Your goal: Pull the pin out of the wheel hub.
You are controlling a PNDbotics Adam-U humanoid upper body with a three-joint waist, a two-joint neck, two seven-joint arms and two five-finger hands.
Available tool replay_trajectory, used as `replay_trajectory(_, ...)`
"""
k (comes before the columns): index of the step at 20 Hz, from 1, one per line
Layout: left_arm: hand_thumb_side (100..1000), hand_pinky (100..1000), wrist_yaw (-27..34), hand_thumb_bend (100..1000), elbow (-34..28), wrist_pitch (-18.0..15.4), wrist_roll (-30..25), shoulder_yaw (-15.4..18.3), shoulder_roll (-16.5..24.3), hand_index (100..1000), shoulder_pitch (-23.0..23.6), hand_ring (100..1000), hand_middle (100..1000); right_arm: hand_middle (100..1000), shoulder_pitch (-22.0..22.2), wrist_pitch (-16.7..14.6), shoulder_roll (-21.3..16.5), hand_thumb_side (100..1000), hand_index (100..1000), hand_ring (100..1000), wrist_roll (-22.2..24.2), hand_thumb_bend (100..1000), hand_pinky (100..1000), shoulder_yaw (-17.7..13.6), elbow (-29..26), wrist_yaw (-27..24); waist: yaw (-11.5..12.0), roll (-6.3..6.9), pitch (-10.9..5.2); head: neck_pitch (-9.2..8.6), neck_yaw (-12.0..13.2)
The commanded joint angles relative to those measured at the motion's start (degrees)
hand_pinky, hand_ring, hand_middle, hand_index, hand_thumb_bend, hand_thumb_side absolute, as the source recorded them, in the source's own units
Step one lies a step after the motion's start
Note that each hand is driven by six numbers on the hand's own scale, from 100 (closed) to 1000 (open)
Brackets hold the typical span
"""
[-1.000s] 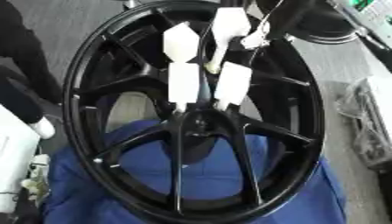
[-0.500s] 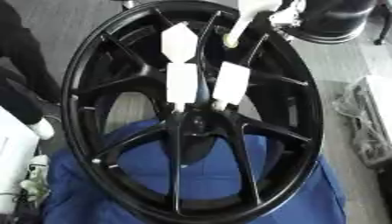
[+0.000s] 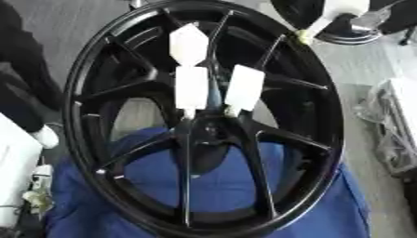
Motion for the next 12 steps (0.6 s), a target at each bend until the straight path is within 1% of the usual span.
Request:
replay_trajectory(1,837,740,-0.3,252,-1.16,-0.12,0.44,0.99,1.16,707,0.15,795,758,440,2.65,-0.26,-2.48,100,537,580,-3.0,395,725,-4.56,2.71,2.21,-0.55,0.36,-1.12,-0.62,0.62)
replay_trajectory(4,839,740,-0.45,251,-1.1,-0.12,0.64,1.15,1.15,706,0.52,795,759,445,6.39,-0.57,-1.77,100,542,589,-3.76,397,733,-7.28,6.24,5.39,-1.24,0.33,-1.37,-0.5,0.95)
replay_trajectory(6,839,740,-0.54,251,-1.02,-0.14,0.82,1.32,1.19,706,0.8,795,759,455,8.72,-1.51,-0.94,100,551,599,-2.41,383,742,-9.12,9.11,7.43,-1.55,0.29,-1.49,-0.45,1.18)
replay_trajectory(8,838,740,-0.63,250,-0.99,-0.17,0.99,1.47,1.25,706,1.01,795,759,462,10.47,-2.94,-0.22,100,557,605,-0.09,380,745,-10.58,11.18,9.17,-1.74,0.27,-1.57,-0.33,1.38)
replay_trajectory(11,838,740,-0.7,249,-0.95,-0.17,1.18,1.6,1.31,705,1.25,795,757,506,12.15,-4.24,0.68,100,607,637,2.82,475,759,-12.38,12.92,11.46,-1.94,0.28,-1.7,-0.23,1.58)
replay_trajectory(12,838,740,-0.71,250,-0.93,-0.17,1.22,1.61,1.32,705,1.32,795,757,577,12.57,-4.45,0.99,157,671,686,3.47,533,778,-12.97,13.35,12.11,-2.0,0.26,-1.75,-0.22,1.6)
